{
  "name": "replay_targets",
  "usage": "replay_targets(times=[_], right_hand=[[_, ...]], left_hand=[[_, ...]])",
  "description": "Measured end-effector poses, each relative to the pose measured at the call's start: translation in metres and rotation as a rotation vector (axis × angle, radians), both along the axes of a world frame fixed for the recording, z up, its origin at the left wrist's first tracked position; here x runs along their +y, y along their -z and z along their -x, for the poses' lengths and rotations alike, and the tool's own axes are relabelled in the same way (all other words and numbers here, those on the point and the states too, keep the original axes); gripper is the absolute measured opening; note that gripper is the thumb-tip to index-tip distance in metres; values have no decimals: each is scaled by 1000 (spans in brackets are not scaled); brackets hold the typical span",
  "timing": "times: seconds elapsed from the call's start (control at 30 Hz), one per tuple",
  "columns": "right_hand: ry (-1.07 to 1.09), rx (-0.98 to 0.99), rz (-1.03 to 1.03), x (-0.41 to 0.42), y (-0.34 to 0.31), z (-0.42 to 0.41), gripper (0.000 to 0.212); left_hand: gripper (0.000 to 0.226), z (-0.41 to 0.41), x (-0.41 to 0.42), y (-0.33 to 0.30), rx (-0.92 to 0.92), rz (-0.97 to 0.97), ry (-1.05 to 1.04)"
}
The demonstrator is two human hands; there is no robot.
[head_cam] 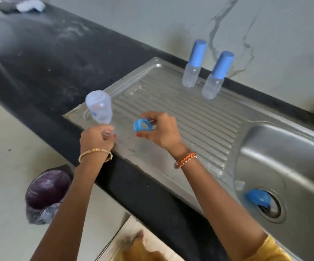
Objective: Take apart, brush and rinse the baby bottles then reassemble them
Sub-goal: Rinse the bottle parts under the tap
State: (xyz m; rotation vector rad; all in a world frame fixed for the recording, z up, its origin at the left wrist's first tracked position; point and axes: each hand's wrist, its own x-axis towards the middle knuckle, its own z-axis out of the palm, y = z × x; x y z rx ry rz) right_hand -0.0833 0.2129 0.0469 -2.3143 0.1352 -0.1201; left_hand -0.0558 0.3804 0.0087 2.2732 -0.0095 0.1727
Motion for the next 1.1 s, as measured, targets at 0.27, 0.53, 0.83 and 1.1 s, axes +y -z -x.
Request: replay_targets(times=[0.27,0.53,0.83,1.1], right_hand=[[-95,90,196,50,31,-43,53],[-102,30,198,56,41,-51,49],[45,-230,-20,-3,8,-6,44],[608,-629,-181,-133,-23,97,28]], left_hand=[[11,-9,17,0,90,22,-39],[6,-8,19,1,75,43,-44],[13,8,-23,-17,-67,182,29],[16,69,-176,-31,42,236,605]])
